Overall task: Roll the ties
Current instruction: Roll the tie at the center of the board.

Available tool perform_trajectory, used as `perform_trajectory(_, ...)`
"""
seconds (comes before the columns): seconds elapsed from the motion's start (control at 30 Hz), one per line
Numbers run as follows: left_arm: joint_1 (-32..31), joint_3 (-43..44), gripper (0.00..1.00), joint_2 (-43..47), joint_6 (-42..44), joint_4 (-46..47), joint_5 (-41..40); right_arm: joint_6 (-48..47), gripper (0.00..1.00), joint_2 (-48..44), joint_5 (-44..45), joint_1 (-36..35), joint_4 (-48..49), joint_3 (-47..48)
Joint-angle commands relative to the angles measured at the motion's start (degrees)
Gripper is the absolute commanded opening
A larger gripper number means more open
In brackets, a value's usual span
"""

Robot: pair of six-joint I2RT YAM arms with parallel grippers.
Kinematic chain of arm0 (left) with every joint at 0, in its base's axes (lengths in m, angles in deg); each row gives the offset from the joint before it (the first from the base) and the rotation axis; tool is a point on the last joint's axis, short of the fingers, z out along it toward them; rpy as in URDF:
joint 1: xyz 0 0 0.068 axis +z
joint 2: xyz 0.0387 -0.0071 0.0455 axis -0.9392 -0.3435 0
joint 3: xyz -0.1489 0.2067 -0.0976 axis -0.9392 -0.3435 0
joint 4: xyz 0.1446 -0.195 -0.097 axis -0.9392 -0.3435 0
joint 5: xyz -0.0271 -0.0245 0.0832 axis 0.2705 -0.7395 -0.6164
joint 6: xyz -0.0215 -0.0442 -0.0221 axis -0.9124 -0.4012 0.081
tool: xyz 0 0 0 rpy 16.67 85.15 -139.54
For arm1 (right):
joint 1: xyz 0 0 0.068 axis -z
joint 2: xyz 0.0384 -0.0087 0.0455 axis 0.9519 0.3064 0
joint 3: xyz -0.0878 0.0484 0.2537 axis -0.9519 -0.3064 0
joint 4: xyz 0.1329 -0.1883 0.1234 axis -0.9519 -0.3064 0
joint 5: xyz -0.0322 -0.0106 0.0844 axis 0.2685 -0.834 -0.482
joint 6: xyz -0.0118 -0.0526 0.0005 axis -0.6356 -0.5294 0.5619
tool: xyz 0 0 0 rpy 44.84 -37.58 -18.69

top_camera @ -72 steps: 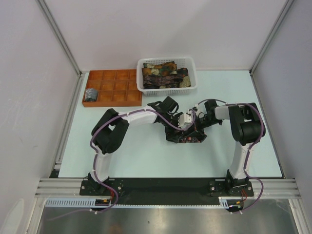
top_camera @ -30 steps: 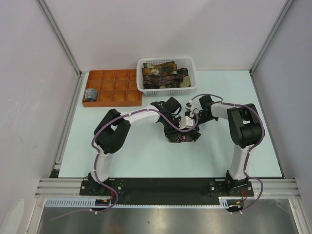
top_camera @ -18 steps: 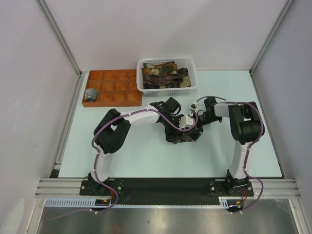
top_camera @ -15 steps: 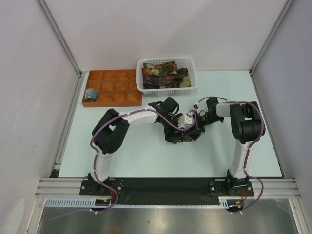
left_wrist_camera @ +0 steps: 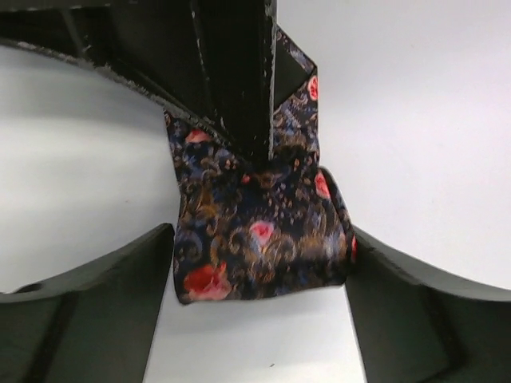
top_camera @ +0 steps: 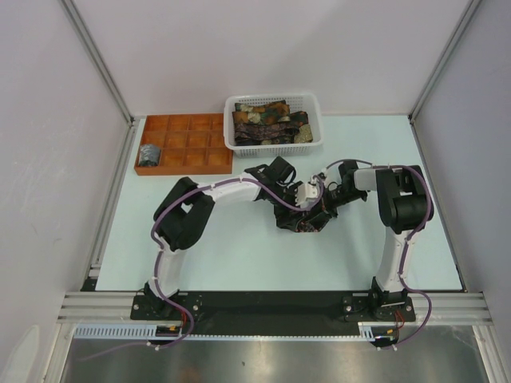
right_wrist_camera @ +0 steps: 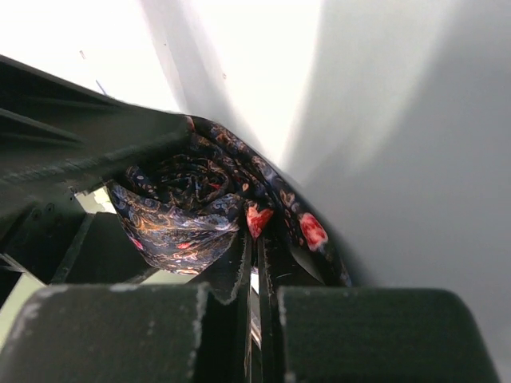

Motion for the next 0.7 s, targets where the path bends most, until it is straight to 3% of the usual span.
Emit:
perform_trajectory(0.0,-0.89,2.74,0.73,-1.25,0.52,-0.29,2.89,-0.99,0.0,2.47,6.82,-3.85,3.44,0.07)
perform_trajectory(0.1,-0.89,1.26,0.56,0.06,1.75,-3.2,2.81,1.65,0.0,2.56,5.07,-5.43,5.98,-0.02)
perform_trajectory(0.17,-0.8,-1.98,0.51,2.6,3.16,-3.9,1.15,3.05,0.0,2.21,3.75,-6.84,7.05,0.59)
perform_trajectory(0.3,-0.89,-5.25,0.37,4.72,4.57,-5.04,-2.9,1.75,0.16,-0.42,1.64,-5.18,1.36,2.78)
perform_trajectory(0.37,-0.89,-5.61,0.36,4.72,4.48,-5.75,-3.96,-0.79,0.29,-2.61,0.32,-2.11,-1.99,3.75)
perform_trajectory(0.47,-1.41,-4.91,0.35,3.85,4.04,-6.19,-5.1,-2.65,0.39,-4.99,-0.73,1.06,-7.62,3.76)
perform_trajectory(0.67,-2.82,-1.13,0.36,0.51,2.81,-6.54,-6.16,-0.03,0.41,-8.16,-3.37,-0.24,-5.97,1.83)
